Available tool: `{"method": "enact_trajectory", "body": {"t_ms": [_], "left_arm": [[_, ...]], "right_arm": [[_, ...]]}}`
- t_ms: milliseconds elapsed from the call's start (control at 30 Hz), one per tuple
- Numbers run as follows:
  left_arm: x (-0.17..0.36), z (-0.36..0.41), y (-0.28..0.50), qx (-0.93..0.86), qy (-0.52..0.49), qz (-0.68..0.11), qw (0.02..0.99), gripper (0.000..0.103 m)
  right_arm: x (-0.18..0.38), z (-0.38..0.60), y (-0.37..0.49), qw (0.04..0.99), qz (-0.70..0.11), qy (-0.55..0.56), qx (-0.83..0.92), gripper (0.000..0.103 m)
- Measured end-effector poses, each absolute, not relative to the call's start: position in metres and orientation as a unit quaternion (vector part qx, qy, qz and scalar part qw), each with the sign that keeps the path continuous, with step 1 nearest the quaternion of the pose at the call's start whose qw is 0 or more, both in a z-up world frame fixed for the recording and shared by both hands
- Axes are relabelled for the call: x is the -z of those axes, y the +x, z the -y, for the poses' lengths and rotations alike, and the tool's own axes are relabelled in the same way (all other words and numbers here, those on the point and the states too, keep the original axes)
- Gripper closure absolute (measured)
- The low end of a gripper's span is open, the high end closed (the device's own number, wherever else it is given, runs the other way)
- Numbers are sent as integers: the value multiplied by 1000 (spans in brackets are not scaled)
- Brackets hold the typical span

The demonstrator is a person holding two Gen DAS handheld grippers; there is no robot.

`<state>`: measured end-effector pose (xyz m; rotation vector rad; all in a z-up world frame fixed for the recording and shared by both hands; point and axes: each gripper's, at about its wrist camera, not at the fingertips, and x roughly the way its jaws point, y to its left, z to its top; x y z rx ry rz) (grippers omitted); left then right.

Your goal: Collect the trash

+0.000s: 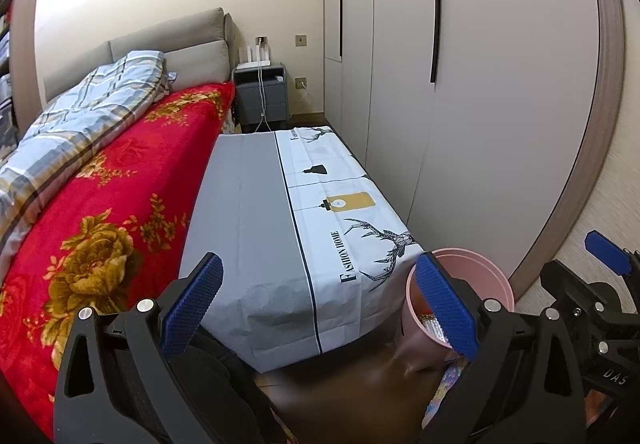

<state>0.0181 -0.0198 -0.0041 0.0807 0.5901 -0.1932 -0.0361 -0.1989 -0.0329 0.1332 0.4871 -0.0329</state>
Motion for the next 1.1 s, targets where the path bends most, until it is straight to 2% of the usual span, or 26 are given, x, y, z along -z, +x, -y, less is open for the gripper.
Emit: {"method": "enact_trajectory", "body": {"t_ms": [1100], "left_arm": [[8, 20, 17, 96, 44, -291, 951, 9]], "right_arm": [[35, 204, -33, 968, -241, 68, 18, 10]]}}
